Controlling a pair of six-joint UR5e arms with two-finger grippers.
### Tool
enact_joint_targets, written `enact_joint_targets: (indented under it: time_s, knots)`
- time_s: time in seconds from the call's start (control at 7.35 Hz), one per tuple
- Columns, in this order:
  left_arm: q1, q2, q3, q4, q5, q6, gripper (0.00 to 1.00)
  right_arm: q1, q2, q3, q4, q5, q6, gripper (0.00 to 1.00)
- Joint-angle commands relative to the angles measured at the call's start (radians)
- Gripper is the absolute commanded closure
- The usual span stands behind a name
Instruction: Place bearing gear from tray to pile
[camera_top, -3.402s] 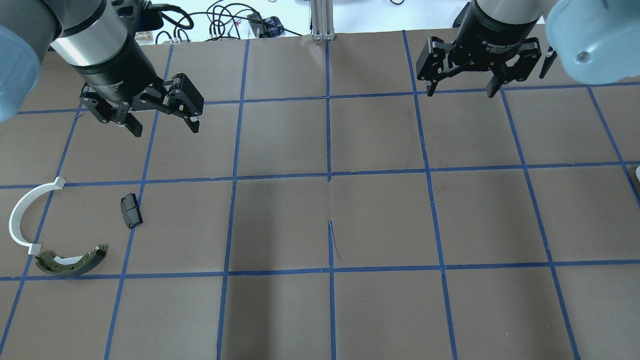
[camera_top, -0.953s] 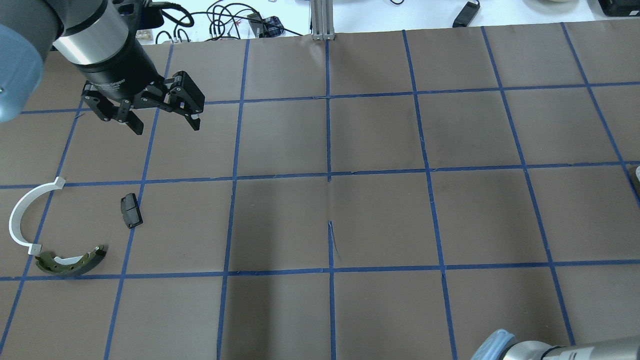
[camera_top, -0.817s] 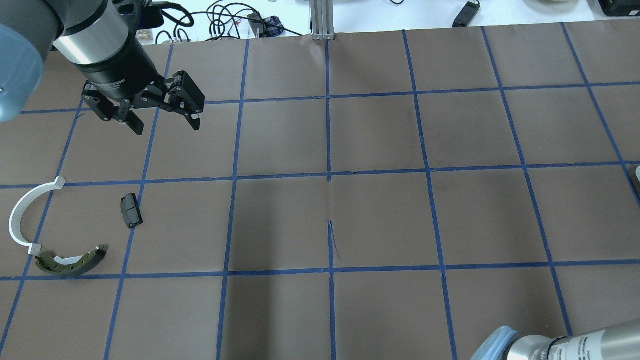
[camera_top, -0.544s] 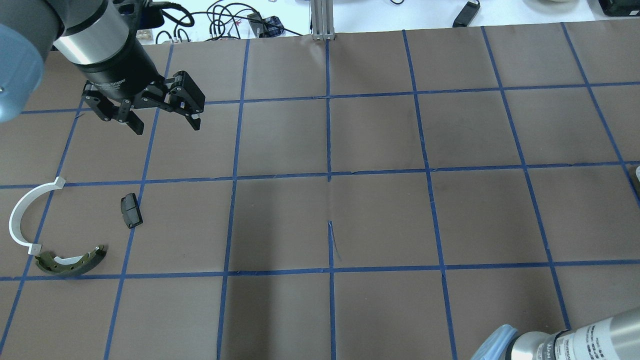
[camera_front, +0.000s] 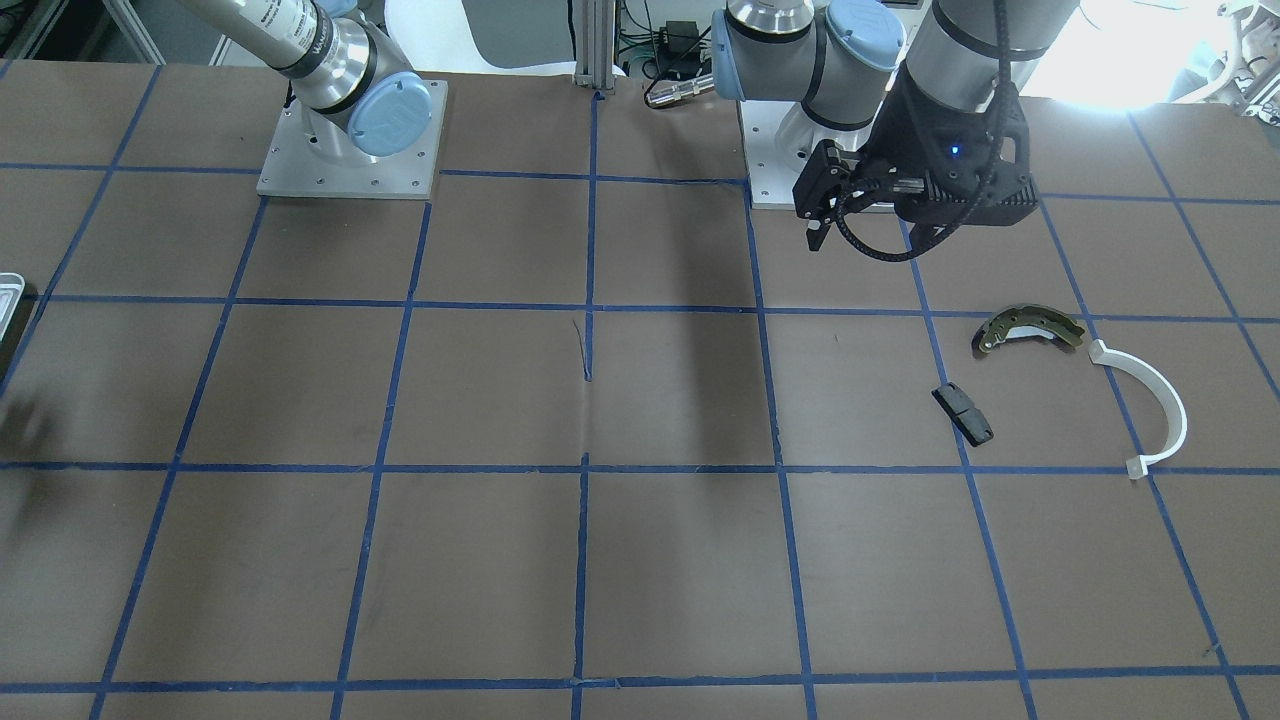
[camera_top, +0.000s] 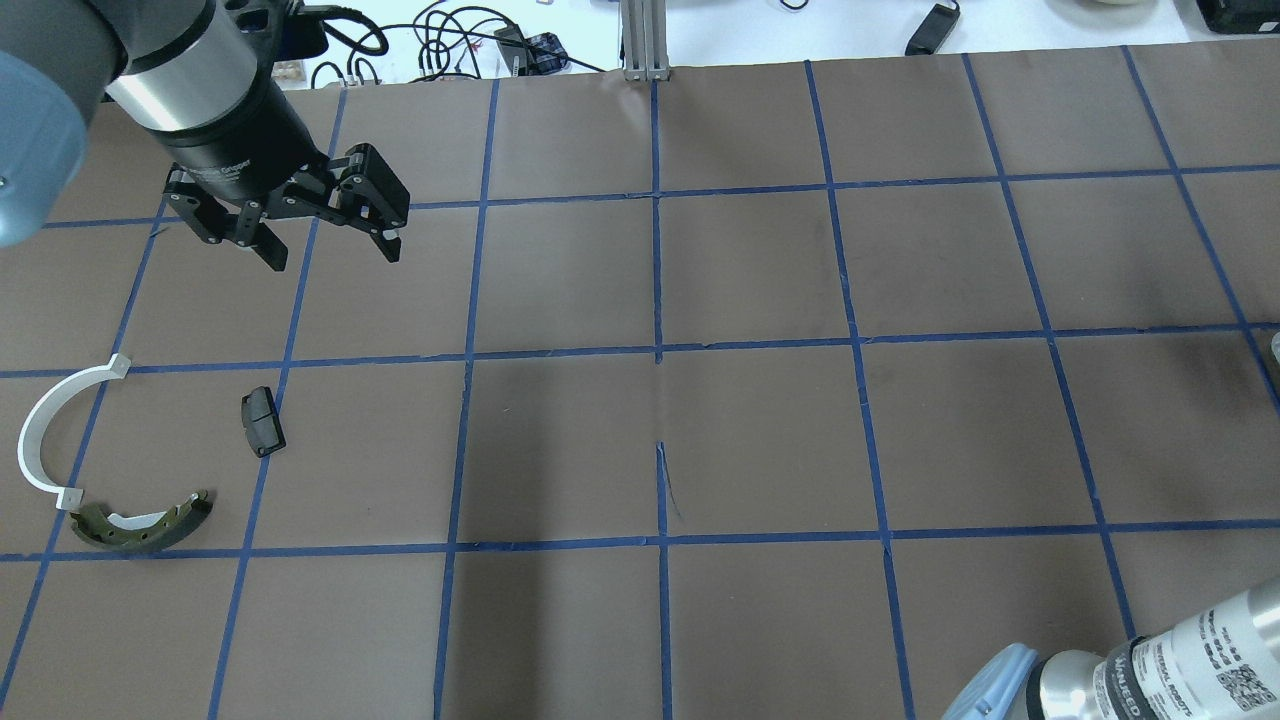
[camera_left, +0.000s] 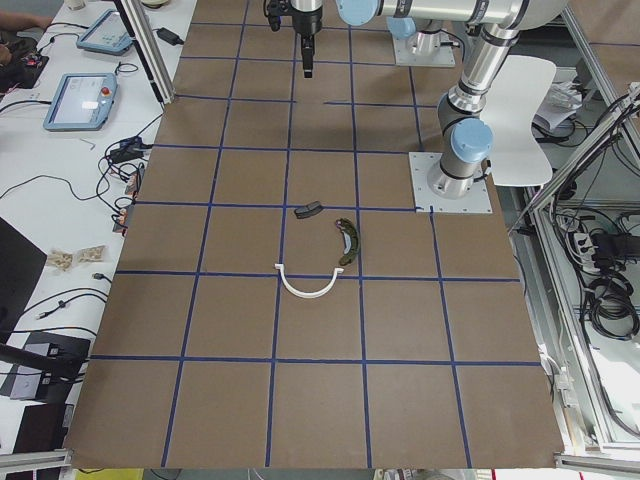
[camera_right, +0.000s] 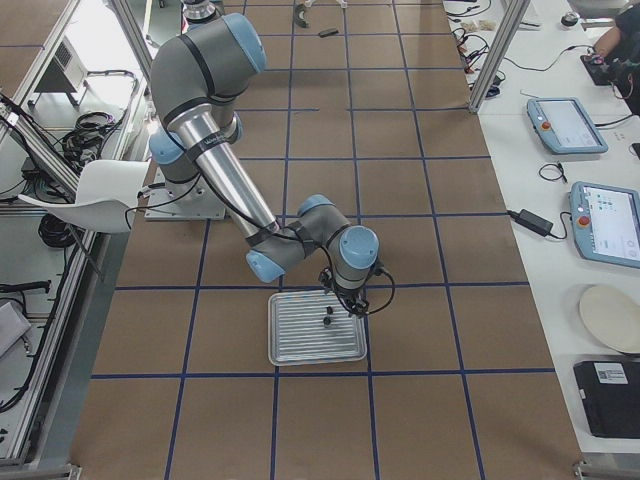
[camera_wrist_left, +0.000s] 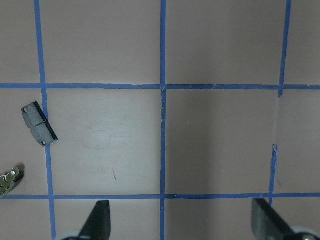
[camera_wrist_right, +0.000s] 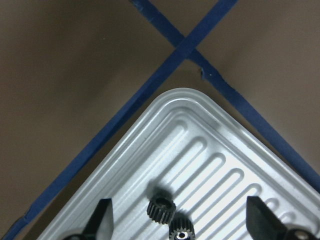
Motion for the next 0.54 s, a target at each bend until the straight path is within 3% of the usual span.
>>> enact_joint_targets:
  time_s: [0.0, 0.14, 0.41]
  knots:
    - [-0.001, 0.000, 0.000, 0.000, 0.000, -0.002, 0.00, -0.012, 0.014, 0.028, -0.060, 0.004, -0.037, 0.16]
    - [-0.001, 0.000, -0.002, 0.000, 0.000, 0.000, 0.00, -0.012, 0.014, 0.032, -0.062, 0.003, -0.041, 0.23]
    - [-0.001, 0.000, -0.002, 0.000, 0.000, 0.000, 0.00, -0.012, 0.017, 0.033, -0.062, -0.003, -0.047, 0.48]
